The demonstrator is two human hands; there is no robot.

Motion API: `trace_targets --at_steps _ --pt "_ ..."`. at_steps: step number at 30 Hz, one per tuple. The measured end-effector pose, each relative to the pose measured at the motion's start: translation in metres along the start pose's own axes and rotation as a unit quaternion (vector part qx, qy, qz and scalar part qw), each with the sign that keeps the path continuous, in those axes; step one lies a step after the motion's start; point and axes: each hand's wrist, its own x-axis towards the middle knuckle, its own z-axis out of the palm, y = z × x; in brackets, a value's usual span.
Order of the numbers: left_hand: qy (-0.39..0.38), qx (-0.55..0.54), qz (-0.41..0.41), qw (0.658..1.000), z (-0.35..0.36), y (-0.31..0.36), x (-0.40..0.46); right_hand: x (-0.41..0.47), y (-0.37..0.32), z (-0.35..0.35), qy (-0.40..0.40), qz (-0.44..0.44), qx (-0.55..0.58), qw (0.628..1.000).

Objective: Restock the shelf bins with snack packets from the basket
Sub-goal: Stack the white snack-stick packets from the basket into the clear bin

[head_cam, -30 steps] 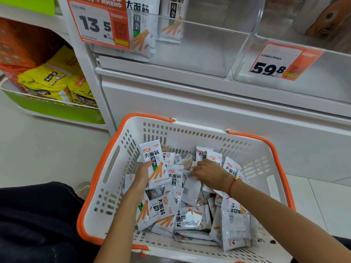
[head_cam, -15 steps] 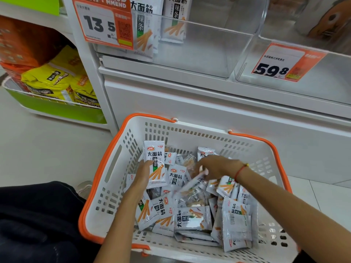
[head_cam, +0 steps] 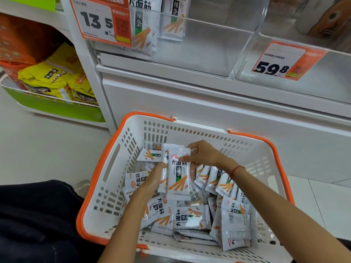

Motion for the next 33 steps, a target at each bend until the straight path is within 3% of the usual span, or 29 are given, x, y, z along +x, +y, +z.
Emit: trace_targets --at_steps 3,11,22,24,26,28,33 --pt "0.02 -0.025 -0.011 0.999 -0.003 -0.003 0.004 0.007 0.002 0.012 0.095 -0.007 0.014 0.995" --pt "-0.014 -0.081 0.008 0.997 0.002 0.001 0.007 0.013 0.004 0.045 0.239 -0.029 0.071 0.968" --pt "0.001 -0.093 0.021 0.995 0.001 0.005 0.003 0.003 0.002 0.062 0.336 -0.021 0.107 0.936" --pt "0.014 -0.097 0.034 0.995 0.001 0.011 0.001 -0.007 0.0 0.053 0.236 0.014 0.162 0.958" --pt "0.014 -0.097 0.045 0.994 0.002 0.017 -0.005 -0.017 -0.002 0.044 0.056 0.046 0.214 0.974" --pt "0.011 -0.112 0.07 0.991 0.004 0.023 -0.009 -0.024 -0.008 0.04 -0.047 0.044 0.198 0.978" --pt "-0.011 -0.128 0.125 0.984 0.009 0.043 -0.019 -0.034 -0.036 0.026 -0.037 -0.053 0.12 0.991"
